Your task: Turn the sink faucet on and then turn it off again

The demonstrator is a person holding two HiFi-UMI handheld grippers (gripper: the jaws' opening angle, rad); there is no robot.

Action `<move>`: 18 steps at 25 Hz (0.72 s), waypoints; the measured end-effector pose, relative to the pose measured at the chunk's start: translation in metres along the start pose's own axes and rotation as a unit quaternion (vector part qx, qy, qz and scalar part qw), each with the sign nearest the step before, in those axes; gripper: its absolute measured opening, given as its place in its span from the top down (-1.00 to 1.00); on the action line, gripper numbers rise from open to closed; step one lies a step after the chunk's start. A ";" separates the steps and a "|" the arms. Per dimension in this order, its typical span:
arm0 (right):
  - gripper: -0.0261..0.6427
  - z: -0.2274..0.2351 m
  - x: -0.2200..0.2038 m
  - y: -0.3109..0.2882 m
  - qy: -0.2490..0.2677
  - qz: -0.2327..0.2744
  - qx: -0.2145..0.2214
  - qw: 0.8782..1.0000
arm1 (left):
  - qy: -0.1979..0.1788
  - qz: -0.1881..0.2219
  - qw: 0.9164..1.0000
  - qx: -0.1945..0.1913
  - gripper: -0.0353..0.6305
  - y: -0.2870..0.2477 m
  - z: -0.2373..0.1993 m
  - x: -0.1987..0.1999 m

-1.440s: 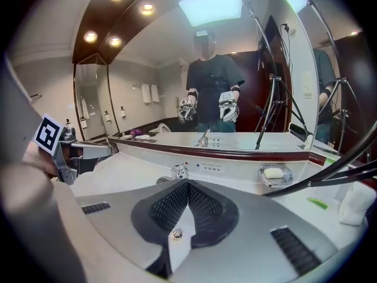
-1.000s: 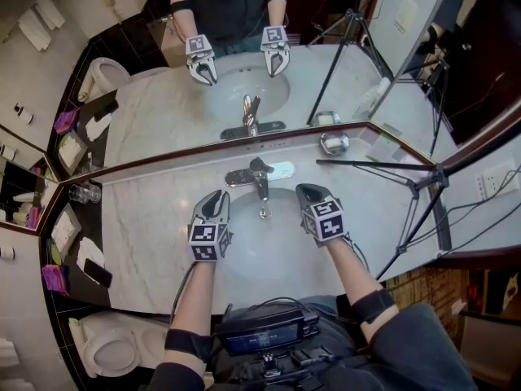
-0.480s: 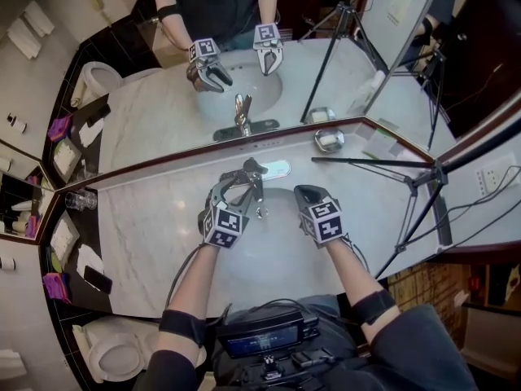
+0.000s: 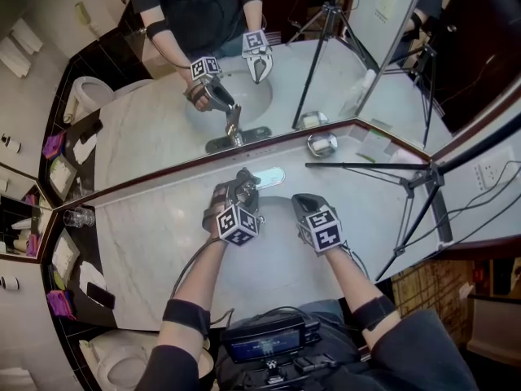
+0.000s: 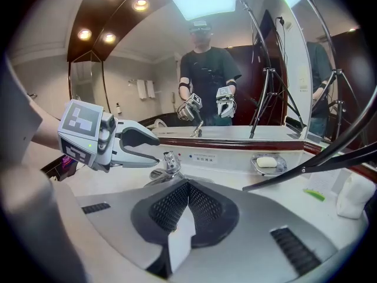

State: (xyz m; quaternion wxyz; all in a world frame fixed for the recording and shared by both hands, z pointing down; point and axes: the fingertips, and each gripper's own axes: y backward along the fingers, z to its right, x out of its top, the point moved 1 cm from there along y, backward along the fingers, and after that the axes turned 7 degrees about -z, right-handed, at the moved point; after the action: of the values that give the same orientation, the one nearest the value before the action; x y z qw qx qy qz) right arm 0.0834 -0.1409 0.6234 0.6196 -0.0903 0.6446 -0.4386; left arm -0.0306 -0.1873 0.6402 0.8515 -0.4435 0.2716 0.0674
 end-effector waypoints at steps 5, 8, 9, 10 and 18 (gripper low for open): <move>0.86 0.009 0.003 0.004 -0.008 0.002 -0.008 1.000 | -0.036 -0.010 0.999 -0.006 0.34 -0.020 0.007 0.006; 0.86 0.015 0.001 0.005 -0.012 0.001 -0.011 1.000 | -0.053 -0.015 0.998 -0.009 0.38 -0.027 0.013 0.008; 0.86 0.016 0.000 0.006 -0.014 0.000 -0.011 1.000 | -0.058 -0.015 0.998 -0.006 0.41 -0.028 0.014 0.008; 0.86 0.017 0.000 0.006 -0.015 0.001 -0.012 1.000 | -0.063 -0.016 0.998 -0.002 0.45 -0.028 0.015 0.008; 0.86 0.014 -0.008 -0.003 -0.017 -0.007 -0.006 1.000 | -0.069 -0.011 0.997 0.018 0.53 -0.029 0.015 0.008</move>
State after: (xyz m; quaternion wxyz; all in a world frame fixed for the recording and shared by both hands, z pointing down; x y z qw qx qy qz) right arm 0.0966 -0.1437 0.6338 0.6265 -0.1063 0.6363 -0.4374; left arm -0.0073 -0.1940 0.6640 0.8764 -0.4257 0.2089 0.0838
